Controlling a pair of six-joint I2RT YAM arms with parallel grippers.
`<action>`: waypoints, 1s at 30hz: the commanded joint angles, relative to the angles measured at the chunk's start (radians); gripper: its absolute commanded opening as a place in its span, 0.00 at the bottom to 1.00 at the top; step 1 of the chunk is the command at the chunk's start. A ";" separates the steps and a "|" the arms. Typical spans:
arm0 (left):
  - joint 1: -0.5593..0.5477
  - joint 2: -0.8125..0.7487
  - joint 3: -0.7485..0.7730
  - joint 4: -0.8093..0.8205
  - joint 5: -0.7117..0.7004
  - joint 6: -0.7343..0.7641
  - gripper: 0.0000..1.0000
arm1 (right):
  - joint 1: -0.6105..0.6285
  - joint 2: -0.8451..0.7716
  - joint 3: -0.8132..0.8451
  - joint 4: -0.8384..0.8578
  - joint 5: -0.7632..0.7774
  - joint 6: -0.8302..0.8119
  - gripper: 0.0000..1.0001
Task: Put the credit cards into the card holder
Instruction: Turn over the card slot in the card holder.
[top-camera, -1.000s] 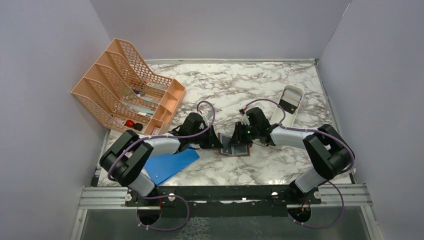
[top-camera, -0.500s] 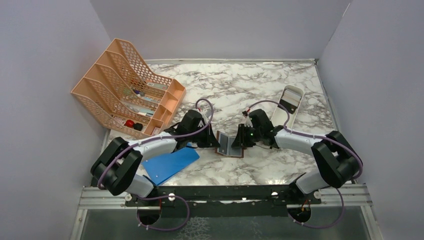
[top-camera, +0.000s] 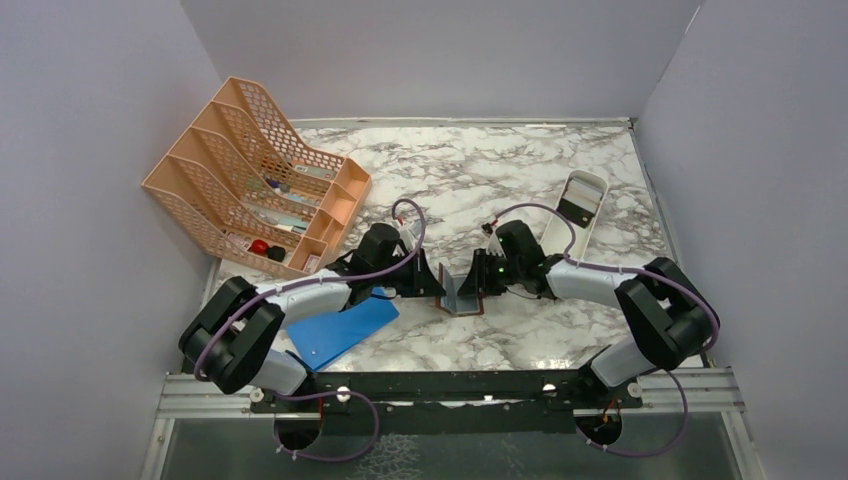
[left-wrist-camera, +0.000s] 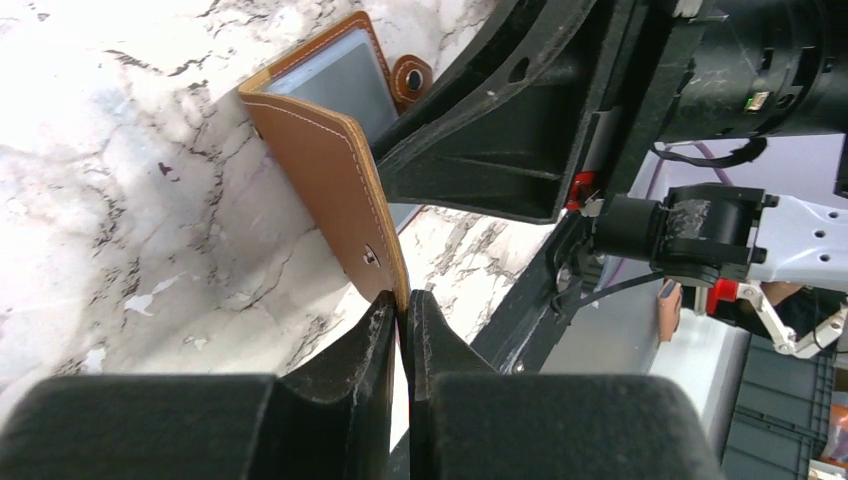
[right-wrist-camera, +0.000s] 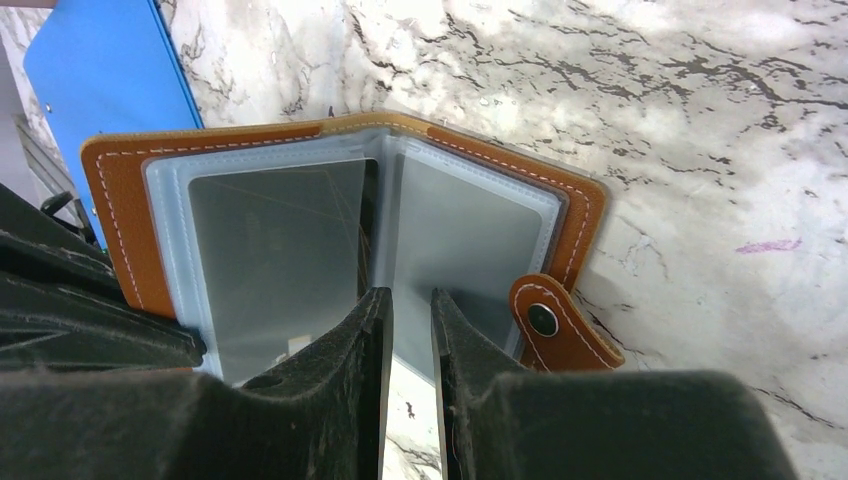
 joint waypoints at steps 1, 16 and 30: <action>-0.003 0.009 0.000 0.129 0.089 -0.029 0.11 | 0.009 0.036 -0.026 0.002 0.008 -0.002 0.26; -0.001 0.044 0.035 -0.011 -0.033 0.043 0.04 | 0.014 -0.024 0.024 -0.113 0.078 -0.026 0.30; 0.013 0.008 0.086 -0.135 -0.081 0.099 0.04 | 0.010 -0.175 0.292 -0.414 0.386 -0.238 0.54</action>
